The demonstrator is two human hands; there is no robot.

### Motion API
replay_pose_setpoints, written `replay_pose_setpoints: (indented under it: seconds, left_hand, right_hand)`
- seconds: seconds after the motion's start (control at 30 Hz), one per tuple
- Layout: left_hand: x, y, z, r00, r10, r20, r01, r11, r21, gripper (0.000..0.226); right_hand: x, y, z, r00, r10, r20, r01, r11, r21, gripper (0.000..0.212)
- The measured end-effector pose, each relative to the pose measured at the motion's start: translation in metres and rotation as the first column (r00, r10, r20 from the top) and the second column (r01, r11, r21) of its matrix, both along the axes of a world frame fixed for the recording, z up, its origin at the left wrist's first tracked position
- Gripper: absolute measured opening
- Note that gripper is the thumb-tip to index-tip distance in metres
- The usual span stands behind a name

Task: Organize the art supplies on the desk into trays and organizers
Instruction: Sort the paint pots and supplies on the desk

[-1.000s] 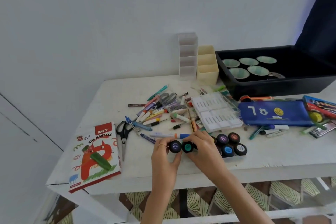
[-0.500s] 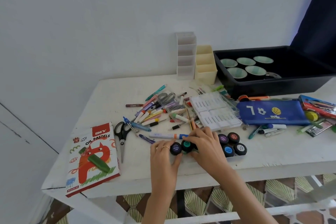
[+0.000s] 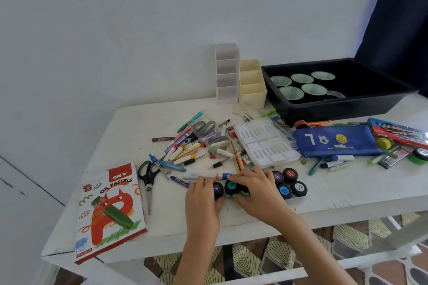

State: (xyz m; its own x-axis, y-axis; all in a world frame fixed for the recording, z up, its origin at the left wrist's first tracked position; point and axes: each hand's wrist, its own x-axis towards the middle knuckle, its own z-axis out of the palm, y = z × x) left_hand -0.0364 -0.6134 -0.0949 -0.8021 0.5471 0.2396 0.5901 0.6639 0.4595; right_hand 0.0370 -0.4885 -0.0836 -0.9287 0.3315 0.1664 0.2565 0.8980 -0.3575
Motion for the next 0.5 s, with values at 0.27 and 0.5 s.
replay_pose_setpoints:
  seconds: [0.27,0.5]
  left_hand:
    - [-0.010,0.006,0.018,0.995,-0.041,0.093,0.046,0.998,-0.048,0.048]
    - [-0.025,0.055,0.036,0.972,0.044,0.232,-0.092,0.975,0.200,0.036]
  right_hand:
    - [0.016,0.049,0.016,0.872,-0.440,-0.216,0.316,0.842,-0.437,0.033]
    - [0.003,0.111,0.030,0.593,-0.802,0.072,0.639,0.415,-0.647,0.040]
